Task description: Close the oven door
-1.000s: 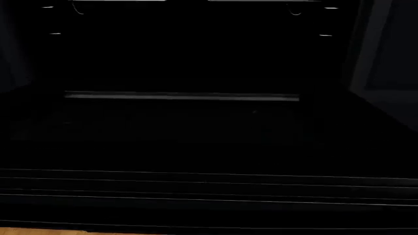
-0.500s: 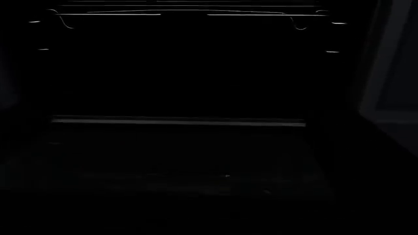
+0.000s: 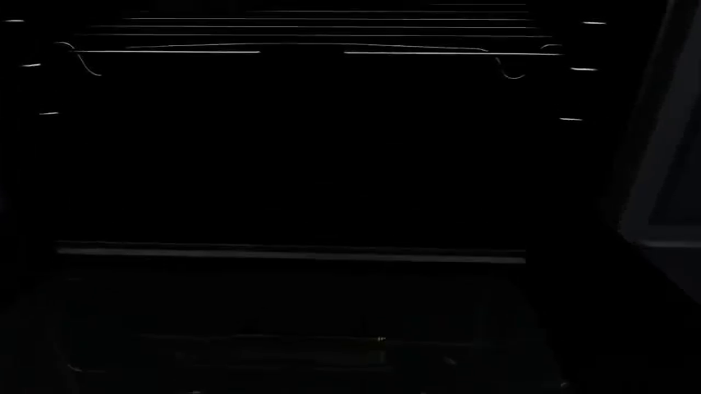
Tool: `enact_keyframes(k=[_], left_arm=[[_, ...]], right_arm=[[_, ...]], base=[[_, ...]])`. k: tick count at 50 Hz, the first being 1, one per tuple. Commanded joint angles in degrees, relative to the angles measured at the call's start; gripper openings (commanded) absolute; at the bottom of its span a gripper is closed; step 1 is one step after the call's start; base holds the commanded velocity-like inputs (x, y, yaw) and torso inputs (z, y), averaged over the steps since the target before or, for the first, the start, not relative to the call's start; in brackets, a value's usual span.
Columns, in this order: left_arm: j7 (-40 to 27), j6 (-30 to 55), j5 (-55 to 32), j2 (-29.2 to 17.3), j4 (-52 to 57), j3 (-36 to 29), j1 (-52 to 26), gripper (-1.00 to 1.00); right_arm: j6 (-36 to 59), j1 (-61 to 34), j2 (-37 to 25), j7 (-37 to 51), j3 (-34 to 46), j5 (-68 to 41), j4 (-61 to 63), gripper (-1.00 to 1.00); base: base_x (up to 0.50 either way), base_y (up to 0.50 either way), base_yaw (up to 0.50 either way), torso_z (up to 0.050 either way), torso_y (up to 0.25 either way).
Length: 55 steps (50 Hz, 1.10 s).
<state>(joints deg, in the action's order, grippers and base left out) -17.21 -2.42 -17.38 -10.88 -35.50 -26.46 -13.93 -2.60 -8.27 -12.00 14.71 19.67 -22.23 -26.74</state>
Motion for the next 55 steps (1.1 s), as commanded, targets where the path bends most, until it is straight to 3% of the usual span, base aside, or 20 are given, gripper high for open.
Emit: enact_keyframes(k=[1,3,9,26,27,29,30,32,44,55], left_arm=[[0.12,-0.51,-0.15,0.01,-0.70,-0.13,-0.22,1.00],[-0.70,2.63,-0.77,-0.95,3.53,-0.12,0.39,1.00],[-0.08,-0.49,-0.21,-0.07,-0.62,-0.26,-0.31,1.00],[-0.78,0.17,-0.46,-0.37,1.42,-0.54,-0.05,1.00],[-1.72,3.67,-1.11,-1.53,6.31,-0.57,0.72,1.00],[-1.05,0.93,-0.76,-0.78,3.18,-0.53,0.26,1.00],[-2.18,4.61,-1.48,-2.12,8.91,-0.49,1.05,1.00],[-1.47,1.92,-1.15,-1.56,7.18,-0.59,0.98,1.00],[-4.19,9.89,-5.74,-6.14,28.58,0.84,4.22,1.00],[-5.72,12.59,-7.34,-7.39,35.69,1.57,3.68,1.00]], right_arm=[[-0.05,-0.06,-0.03,0.09,0.17,-0.22,-0.04,1.00],[-0.03,-0.15,0.03,-0.07,0.22,-0.36,-0.25,1.00],[-0.38,-0.10,0.02,-0.08,0.40,-0.30,-0.36,1.00],[-1.05,0.39,-0.31,-0.05,0.78,-0.37,0.46,1.00],[-0.93,0.49,-0.42,0.08,0.84,-0.33,0.86,1.00],[-0.05,0.92,-0.92,0.69,0.94,-0.35,3.00,1.00],[0.47,1.30,-1.32,1.15,1.08,-0.22,4.67,1.00],[1.07,1.80,-1.99,2.29,1.42,0.63,7.15,1.00],[7.97,5.85,-7.37,8.15,1.77,1.70,28.58,1.00],[10.11,6.40,-9.64,10.13,1.53,2.44,35.90,1.00]], base=[[0.23,0.00,0.00,0.000,0.000],[0.23,0.00,0.00,0.000,0.000],[0.23,0.00,0.00,0.000,0.000],[0.06,0.00,0.00,0.000,0.000],[0.00,0.00,0.00,0.000,0.000],[0.00,0.00,0.00,0.000,0.000],[0.00,0.00,0.00,0.000,0.000],[0.00,0.00,0.00,0.000,0.000],[0.00,0.00,0.00,0.000,0.000],[0.00,0.00,0.00,0.000,0.000]])
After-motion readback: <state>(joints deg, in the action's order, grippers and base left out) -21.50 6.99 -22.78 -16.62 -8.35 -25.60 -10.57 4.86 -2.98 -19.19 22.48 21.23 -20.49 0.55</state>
